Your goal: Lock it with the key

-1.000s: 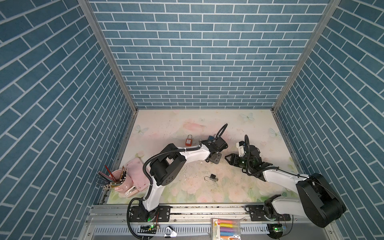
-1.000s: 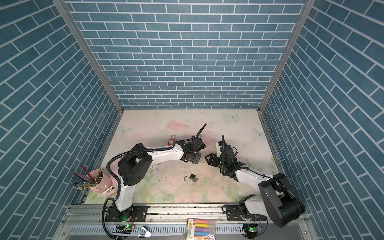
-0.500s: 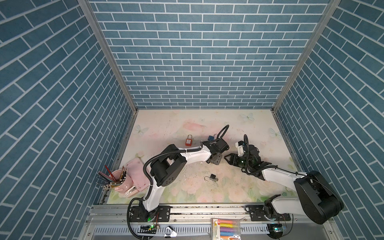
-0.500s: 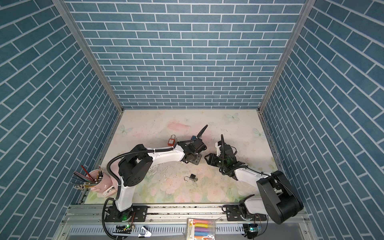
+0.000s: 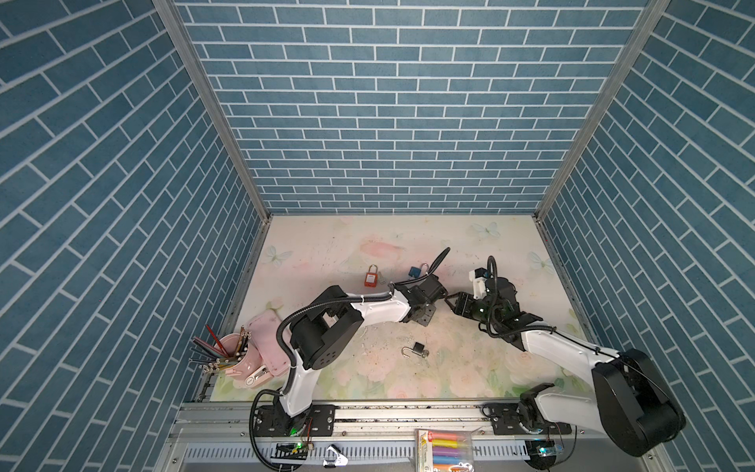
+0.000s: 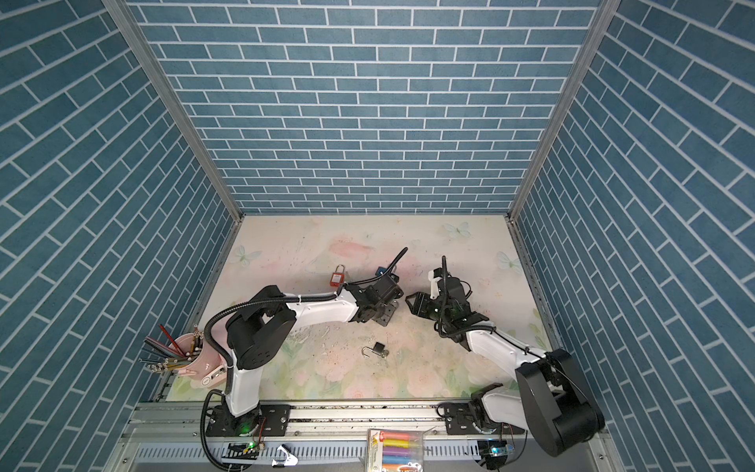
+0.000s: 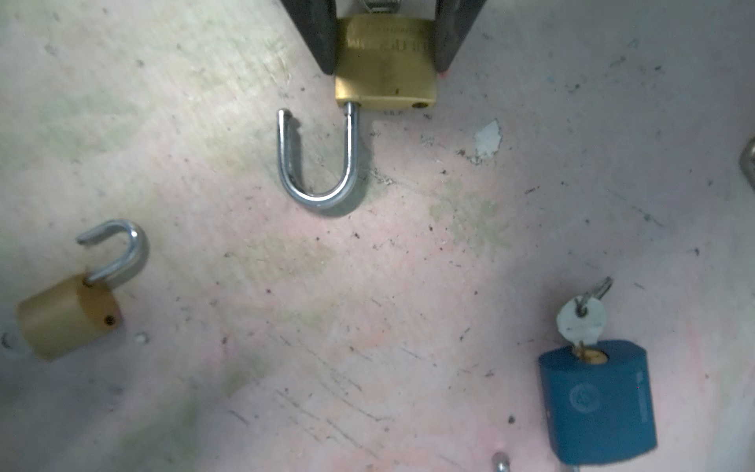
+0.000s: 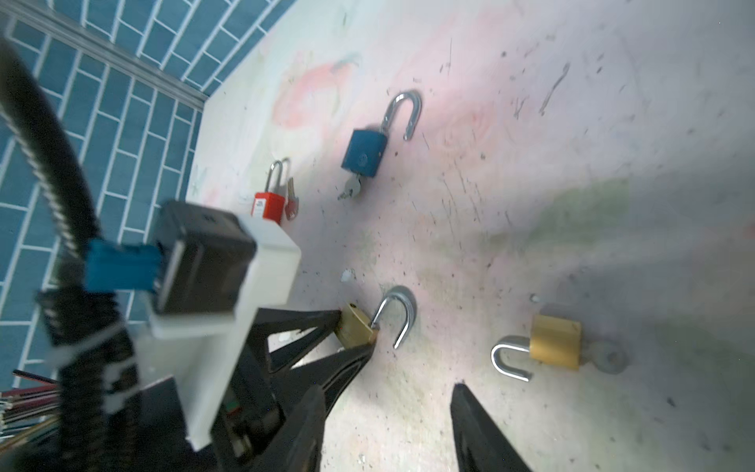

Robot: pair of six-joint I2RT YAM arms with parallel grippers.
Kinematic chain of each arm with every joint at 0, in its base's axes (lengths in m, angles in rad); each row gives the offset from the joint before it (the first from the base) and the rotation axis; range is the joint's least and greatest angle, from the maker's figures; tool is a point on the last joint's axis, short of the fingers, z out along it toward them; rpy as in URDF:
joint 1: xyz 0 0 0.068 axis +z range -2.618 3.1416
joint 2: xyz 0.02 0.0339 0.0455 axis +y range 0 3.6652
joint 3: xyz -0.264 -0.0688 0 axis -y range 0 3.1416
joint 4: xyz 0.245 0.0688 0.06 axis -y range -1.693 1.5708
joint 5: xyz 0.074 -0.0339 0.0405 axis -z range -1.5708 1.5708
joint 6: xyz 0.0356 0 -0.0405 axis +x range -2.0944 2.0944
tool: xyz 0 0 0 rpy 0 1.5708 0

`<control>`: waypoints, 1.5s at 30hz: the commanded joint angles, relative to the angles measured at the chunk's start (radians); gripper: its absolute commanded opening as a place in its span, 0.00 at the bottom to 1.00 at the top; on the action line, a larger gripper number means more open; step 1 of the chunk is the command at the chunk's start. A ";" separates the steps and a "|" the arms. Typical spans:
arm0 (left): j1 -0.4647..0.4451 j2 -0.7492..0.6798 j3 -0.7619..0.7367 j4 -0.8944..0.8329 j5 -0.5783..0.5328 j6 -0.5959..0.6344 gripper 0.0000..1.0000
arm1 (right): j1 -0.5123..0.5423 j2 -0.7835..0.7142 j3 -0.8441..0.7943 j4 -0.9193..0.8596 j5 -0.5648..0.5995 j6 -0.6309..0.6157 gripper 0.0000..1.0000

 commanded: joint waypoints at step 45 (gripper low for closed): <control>0.228 -0.457 -0.332 0.490 0.774 0.819 0.01 | 0.001 -0.100 0.111 -0.098 -0.144 -0.240 0.54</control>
